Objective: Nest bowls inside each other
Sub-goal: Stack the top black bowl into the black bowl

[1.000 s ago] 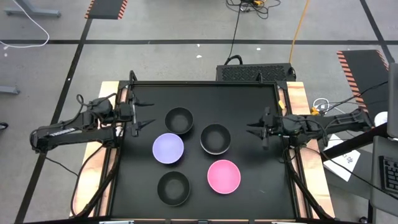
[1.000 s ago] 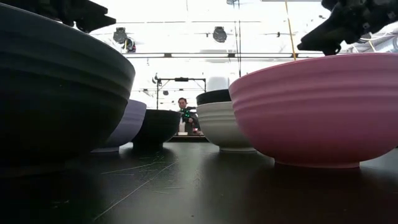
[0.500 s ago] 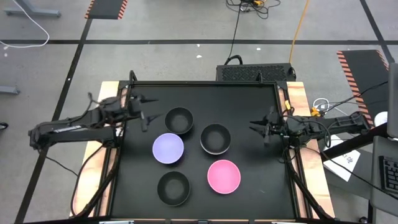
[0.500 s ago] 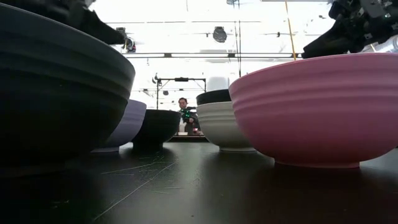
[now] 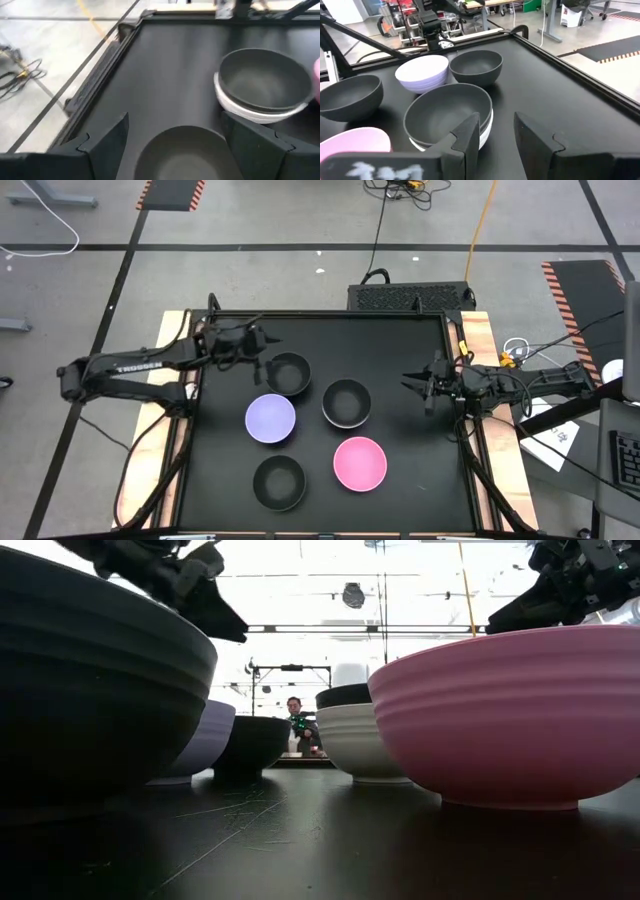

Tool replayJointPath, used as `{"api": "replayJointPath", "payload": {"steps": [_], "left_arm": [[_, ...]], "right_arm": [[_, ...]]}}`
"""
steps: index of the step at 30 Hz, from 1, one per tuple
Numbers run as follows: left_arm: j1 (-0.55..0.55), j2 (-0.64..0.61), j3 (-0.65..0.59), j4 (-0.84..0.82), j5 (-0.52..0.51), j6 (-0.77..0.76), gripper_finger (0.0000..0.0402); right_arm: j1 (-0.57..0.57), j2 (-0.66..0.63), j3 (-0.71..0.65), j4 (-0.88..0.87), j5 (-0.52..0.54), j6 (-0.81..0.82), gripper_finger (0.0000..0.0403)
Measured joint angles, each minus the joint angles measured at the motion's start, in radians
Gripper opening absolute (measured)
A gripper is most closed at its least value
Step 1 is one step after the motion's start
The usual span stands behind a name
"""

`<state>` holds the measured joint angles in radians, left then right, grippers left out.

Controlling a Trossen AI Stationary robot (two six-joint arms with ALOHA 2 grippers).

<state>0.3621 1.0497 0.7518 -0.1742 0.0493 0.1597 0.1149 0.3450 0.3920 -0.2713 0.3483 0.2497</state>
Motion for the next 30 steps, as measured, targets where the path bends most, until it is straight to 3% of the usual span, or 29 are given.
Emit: {"api": "replayJointPath", "payload": {"steps": [6, 16, 30], "left_arm": [[0.097, 0.097, 0.120, -0.166, 0.002, -0.027, 0.0322], [0.233, 0.166, 0.144, -0.379, 0.080, -0.099, 0.0321], [0.207, 0.258, 0.144, -0.445, 0.085, -0.170, 0.0321]], "right_arm": [[0.000, 0.000, 0.000, -0.031, -0.017, 0.026, 0.0114], [0.000, 0.000, 0.000, -0.056, -0.071, 0.047, 0.0114], [0.000, 0.000, 0.000, -0.059, -0.071, 0.027, 0.0114]]}}
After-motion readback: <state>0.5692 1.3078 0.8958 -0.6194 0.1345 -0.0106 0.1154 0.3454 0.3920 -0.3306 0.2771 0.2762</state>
